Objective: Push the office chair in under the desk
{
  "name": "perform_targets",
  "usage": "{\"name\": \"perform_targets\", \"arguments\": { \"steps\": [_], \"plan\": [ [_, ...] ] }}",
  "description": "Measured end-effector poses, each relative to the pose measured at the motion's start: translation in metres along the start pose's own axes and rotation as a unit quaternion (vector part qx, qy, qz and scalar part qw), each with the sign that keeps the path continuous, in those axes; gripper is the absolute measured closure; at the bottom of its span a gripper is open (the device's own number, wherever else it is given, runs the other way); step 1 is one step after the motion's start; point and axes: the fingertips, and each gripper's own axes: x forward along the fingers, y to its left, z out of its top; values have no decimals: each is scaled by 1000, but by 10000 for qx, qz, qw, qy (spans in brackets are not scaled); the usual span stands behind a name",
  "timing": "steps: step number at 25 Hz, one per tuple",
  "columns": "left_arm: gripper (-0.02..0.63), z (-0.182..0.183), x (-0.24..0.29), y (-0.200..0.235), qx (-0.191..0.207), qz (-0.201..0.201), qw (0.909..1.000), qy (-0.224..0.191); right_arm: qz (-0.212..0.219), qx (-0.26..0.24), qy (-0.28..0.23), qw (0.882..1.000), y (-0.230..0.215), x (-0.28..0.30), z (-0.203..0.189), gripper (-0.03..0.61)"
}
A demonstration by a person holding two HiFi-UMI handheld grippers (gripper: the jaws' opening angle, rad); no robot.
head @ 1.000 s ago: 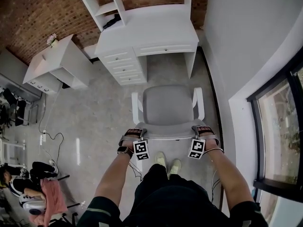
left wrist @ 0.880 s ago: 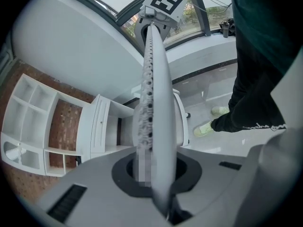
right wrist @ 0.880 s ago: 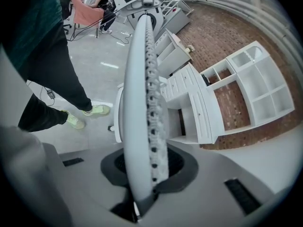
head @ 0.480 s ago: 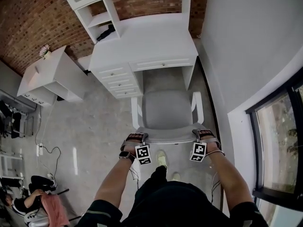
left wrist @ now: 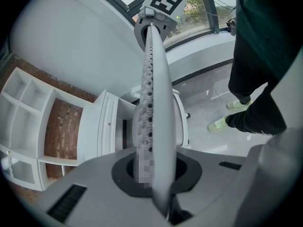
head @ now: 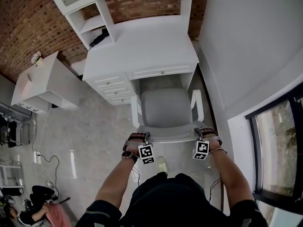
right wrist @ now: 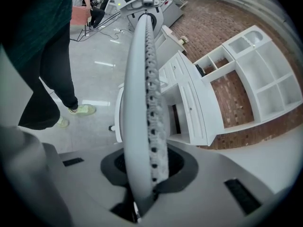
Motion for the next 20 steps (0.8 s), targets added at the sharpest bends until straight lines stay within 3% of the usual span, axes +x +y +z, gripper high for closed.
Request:
{"name": "perform_targets", "arguments": {
  "steps": [20],
  "plan": [
    [588,-6,54,81,-54,-44,10000,38,-74,-106,31,9999,-82,59,-12,511]
  ]
}}
